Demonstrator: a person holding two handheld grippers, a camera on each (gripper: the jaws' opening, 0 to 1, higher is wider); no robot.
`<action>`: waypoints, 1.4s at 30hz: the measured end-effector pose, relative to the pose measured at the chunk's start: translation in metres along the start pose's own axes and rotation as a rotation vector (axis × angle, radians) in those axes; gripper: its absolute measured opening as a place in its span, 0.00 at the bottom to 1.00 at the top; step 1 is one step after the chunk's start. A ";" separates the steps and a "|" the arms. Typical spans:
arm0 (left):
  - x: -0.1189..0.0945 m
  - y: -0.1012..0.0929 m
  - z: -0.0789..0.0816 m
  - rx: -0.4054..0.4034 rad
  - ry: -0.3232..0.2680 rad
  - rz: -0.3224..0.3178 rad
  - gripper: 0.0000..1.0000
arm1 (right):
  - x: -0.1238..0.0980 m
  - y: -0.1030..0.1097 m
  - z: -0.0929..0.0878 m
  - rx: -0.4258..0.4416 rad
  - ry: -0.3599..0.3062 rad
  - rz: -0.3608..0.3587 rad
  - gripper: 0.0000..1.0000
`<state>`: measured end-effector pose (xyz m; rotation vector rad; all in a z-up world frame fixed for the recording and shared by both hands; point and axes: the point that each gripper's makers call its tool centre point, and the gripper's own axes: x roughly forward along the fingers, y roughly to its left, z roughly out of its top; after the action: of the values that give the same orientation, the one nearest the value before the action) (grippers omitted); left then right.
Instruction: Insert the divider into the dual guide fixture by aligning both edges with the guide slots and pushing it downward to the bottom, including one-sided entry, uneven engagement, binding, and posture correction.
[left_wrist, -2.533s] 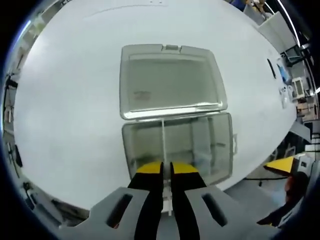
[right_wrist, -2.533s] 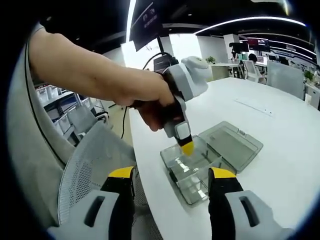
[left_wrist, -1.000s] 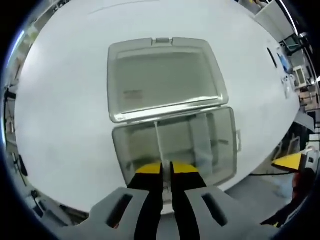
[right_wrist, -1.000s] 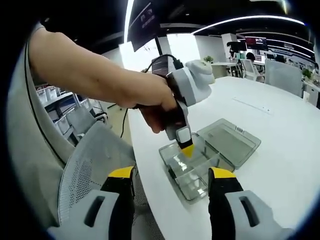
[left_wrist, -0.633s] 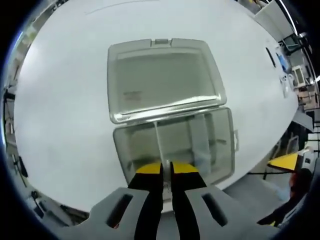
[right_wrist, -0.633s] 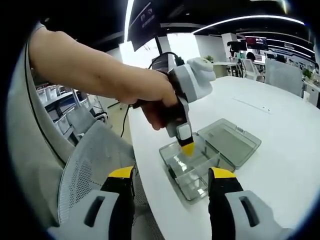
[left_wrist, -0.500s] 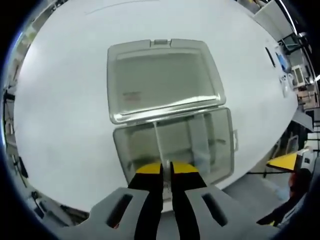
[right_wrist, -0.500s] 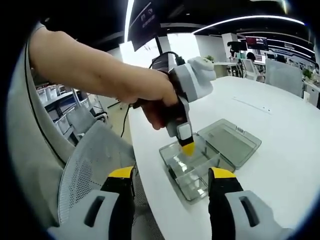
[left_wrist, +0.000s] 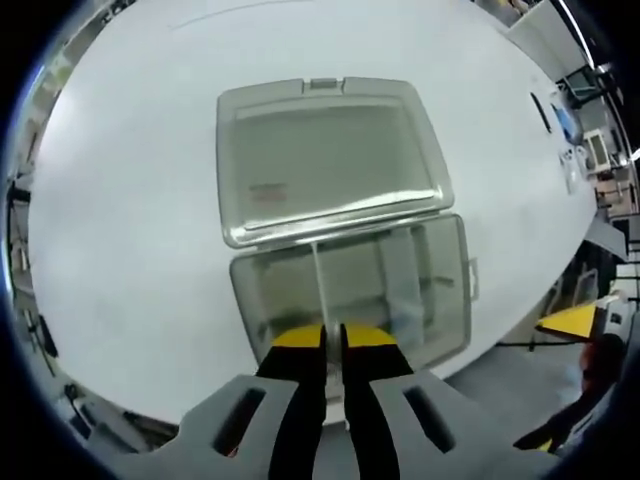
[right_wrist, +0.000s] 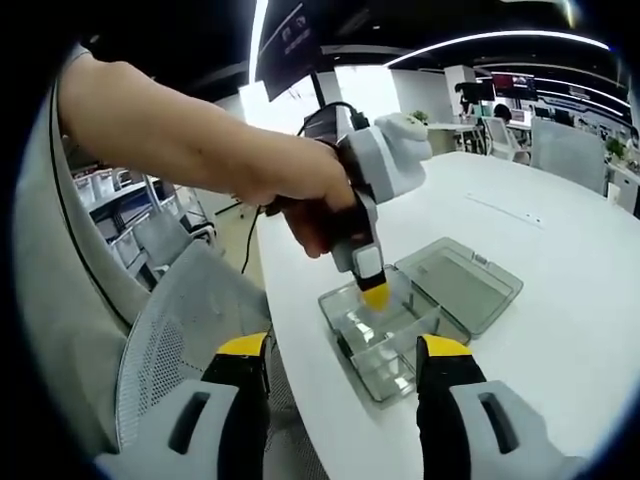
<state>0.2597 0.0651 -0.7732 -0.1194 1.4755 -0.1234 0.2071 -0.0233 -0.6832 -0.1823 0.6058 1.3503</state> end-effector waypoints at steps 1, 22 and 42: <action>0.000 0.001 0.001 -0.002 0.000 0.000 0.02 | 0.000 0.000 0.000 0.001 -0.001 0.000 0.56; 0.005 -0.001 -0.001 0.023 -0.013 0.032 0.02 | -0.002 0.002 -0.002 0.001 0.003 0.000 0.55; 0.016 0.001 0.000 0.079 -0.011 0.074 0.02 | -0.002 0.000 -0.004 0.009 0.003 -0.006 0.55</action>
<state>0.2615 0.0633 -0.7890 -0.0013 1.4597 -0.1210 0.2062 -0.0267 -0.6853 -0.1791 0.6134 1.3420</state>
